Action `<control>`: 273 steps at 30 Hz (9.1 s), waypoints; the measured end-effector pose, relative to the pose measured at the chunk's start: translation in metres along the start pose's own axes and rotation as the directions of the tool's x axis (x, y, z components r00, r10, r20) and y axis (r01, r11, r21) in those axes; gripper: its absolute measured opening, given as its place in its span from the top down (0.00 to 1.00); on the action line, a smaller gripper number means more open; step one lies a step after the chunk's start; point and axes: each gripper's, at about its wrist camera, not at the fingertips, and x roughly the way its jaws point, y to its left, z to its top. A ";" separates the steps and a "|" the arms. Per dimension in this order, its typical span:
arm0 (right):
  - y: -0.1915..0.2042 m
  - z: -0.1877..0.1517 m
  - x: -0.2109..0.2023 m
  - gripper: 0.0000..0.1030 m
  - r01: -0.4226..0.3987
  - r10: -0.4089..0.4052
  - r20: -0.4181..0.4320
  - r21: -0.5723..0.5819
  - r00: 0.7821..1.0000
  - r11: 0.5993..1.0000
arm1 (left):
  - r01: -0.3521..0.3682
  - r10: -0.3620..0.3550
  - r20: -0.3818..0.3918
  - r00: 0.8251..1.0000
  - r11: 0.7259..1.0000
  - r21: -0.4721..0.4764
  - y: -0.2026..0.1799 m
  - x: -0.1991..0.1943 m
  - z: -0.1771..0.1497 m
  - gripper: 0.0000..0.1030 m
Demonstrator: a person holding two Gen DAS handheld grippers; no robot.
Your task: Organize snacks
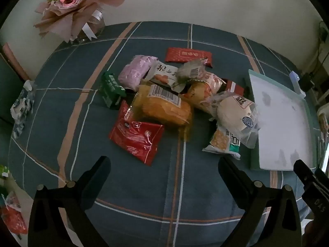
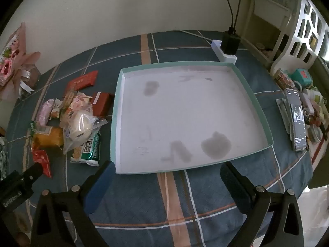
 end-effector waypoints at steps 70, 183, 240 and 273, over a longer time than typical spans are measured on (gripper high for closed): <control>0.007 -0.002 -0.002 0.00 -0.006 0.006 -0.006 -0.001 1.000 1.000 | 0.002 -0.002 0.003 1.000 1.000 -0.008 -0.003 0.002 0.000 0.00; 0.106 0.058 0.068 0.24 -0.219 0.202 -0.151 -0.104 0.968 0.970 | 0.046 -0.098 -0.146 0.984 0.945 -0.324 0.032 0.065 0.085 0.61; 0.095 0.052 0.060 0.25 -0.208 0.189 -0.170 -0.103 0.967 0.973 | 0.118 -0.249 -0.175 0.953 0.832 -0.542 0.046 0.085 0.061 0.36; 0.090 0.051 0.066 0.25 -0.200 0.182 -0.179 -0.088 0.967 0.976 | 0.195 -0.350 -0.163 0.922 0.787 -0.585 0.028 0.082 0.058 0.49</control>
